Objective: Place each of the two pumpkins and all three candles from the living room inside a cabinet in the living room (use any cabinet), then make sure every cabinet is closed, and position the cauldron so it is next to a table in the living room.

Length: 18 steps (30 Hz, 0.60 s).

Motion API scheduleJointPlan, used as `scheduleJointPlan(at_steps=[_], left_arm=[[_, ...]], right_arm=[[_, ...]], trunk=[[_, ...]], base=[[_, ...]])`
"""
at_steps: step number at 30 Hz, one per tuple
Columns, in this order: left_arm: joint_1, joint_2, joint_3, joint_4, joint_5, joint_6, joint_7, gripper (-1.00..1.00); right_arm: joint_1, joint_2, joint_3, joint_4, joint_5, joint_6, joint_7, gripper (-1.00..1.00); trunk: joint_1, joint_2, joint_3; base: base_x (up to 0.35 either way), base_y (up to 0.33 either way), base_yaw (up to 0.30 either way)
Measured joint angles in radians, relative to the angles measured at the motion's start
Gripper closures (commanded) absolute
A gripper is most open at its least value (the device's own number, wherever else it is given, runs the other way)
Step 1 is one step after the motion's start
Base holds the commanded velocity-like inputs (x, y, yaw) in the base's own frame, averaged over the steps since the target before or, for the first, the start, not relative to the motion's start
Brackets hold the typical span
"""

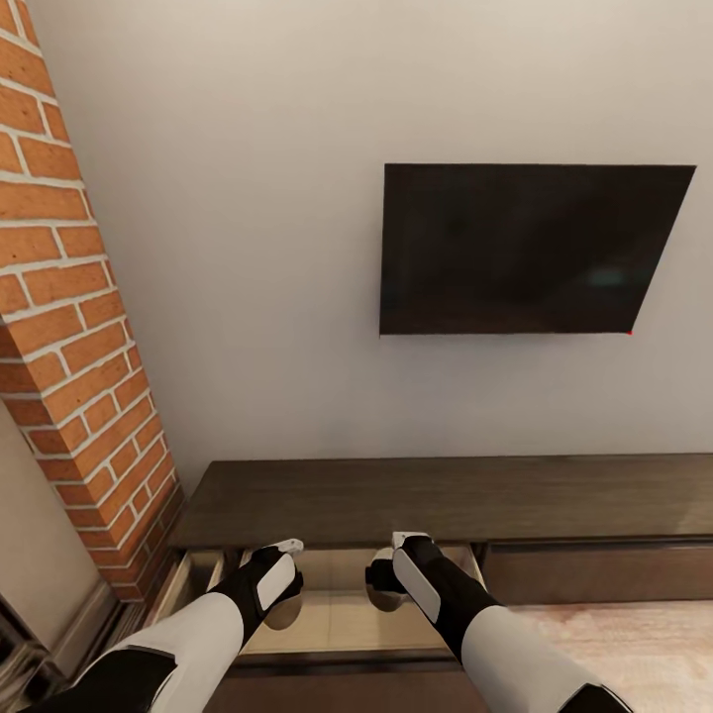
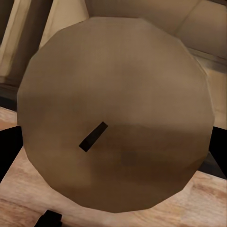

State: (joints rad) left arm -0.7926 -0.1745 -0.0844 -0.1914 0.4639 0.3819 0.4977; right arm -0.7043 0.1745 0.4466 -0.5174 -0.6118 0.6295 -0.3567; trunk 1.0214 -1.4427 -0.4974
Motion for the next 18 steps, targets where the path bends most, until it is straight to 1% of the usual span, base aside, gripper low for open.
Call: scheduleJointPlan(at_steps=[12,14,16,18], left_arm=[[0.000,0.000,-0.002,0.000,0.000,-0.002,-0.006,1.00],[0.000,0.000,-0.004,0.000,-0.002,-0.022,-0.006,1.00],[0.000,0.000,-0.005,0.000,-0.003,-0.064,-0.008,1.00],[0.000,0.000,-0.003,0.000,0.000,-0.081,-0.010,1.00]], right_arm=[[0.000,0.000,0.000,0.000,0.001,-0.002,0.000,1.00],[0.000,0.000,0.000,0.000,0.001,-0.003,0.000,1.00],[0.001,0.000,0.000,0.000,0.001,-0.003,0.000,1.00],[0.001,0.000,0.000,0.000,0.001,-0.003,0.000,1.00]], trunk=[[0.046,-0.084,-0.038],[0.054,-0.098,-0.044],[0.061,-0.112,-0.050],[0.069,-0.126,-0.056]], base=[[0.000,0.000,0.000],[0.000,0.000,0.000],[0.000,0.000,0.000],[0.000,0.000,0.000]])
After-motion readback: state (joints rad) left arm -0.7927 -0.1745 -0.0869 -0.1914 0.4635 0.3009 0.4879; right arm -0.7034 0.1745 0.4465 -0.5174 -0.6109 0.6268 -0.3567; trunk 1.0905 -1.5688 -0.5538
